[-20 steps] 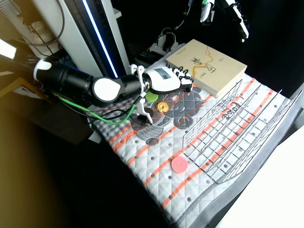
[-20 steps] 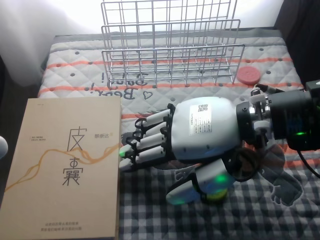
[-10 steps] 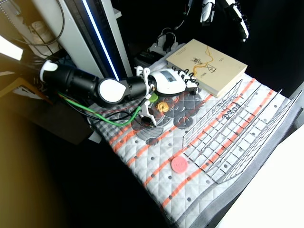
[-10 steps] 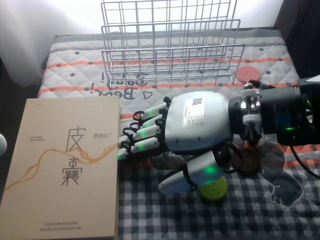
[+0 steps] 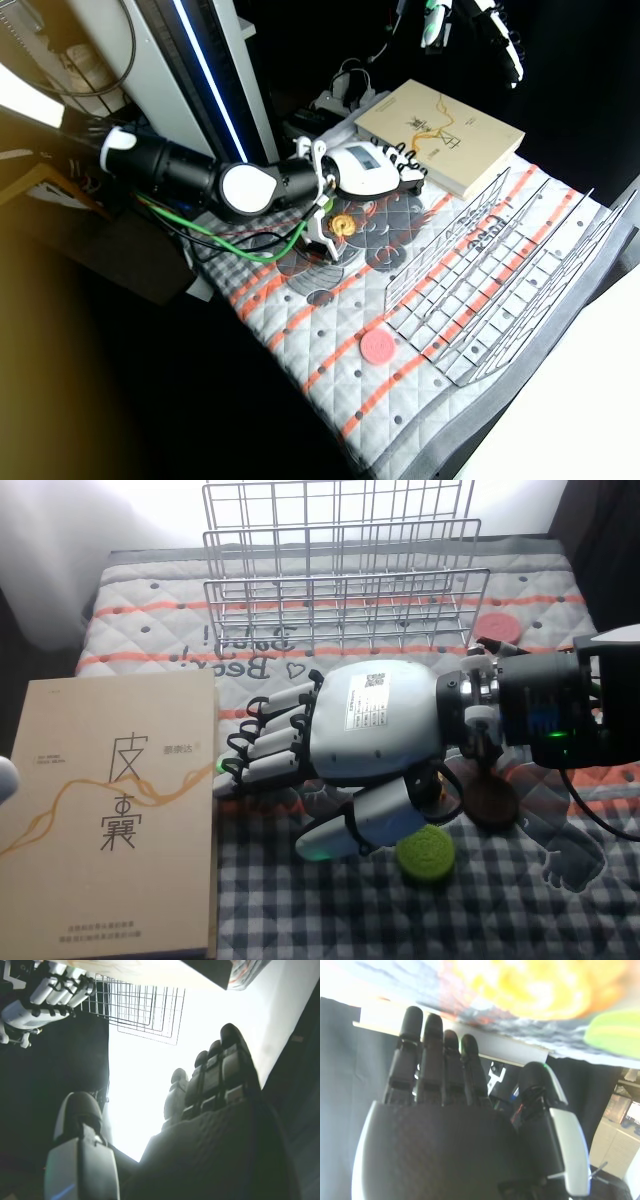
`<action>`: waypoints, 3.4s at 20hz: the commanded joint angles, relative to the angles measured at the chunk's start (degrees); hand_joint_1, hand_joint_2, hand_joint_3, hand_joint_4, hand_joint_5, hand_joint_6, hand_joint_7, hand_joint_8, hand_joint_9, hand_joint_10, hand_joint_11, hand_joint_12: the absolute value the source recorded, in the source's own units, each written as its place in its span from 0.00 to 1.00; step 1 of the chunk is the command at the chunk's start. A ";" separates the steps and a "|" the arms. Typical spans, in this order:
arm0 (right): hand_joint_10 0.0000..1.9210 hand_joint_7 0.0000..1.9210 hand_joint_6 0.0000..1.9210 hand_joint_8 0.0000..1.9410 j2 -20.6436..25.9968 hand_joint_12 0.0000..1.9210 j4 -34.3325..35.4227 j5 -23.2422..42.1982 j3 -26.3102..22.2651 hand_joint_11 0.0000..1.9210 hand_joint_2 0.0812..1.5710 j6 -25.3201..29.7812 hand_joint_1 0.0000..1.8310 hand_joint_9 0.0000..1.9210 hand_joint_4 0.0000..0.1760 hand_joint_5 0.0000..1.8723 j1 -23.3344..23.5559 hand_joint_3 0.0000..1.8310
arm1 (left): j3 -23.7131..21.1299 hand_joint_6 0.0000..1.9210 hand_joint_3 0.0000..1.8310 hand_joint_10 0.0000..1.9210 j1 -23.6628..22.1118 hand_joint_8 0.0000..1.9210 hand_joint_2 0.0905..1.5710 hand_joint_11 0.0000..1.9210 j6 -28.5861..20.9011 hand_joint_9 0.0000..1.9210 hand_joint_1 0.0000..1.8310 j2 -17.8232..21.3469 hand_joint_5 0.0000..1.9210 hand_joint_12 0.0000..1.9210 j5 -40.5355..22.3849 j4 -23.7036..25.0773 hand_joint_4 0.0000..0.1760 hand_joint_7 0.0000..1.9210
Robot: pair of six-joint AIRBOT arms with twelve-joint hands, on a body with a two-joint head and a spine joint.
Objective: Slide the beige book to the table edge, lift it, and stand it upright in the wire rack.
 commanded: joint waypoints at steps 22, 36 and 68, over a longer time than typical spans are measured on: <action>0.00 0.18 0.00 0.00 -2.99 0.42 3.96 3.66 1.08 0.10 0.88 -0.28 0.00 0.23 0.00 0.14 1.39 0.00 | 0.59 0.00 0.00 0.00 -0.20 0.00 0.57 0.00 -1.05 0.00 0.25 -0.31 0.02 0.13 -7.06 -0.69 1.00 0.00; 0.00 0.19 0.00 0.00 -5.08 0.53 3.96 3.65 2.32 0.11 0.87 -0.35 0.00 0.26 0.00 0.14 1.81 0.00 | 0.93 0.00 0.00 0.00 -0.20 0.00 0.57 0.00 -1.55 0.00 0.27 -0.63 0.04 0.14 -6.94 -0.61 1.00 0.00; 0.00 0.13 0.00 0.00 29.48 0.35 34.85 17.94 -18.98 0.10 0.81 -25.18 0.08 0.17 0.23 0.15 2.99 0.00 | 25.74 0.00 0.00 0.00 4.14 0.00 0.59 0.00 -44.50 0.01 0.41 -6.83 0.03 0.34 9.76 -2.85 0.50 0.00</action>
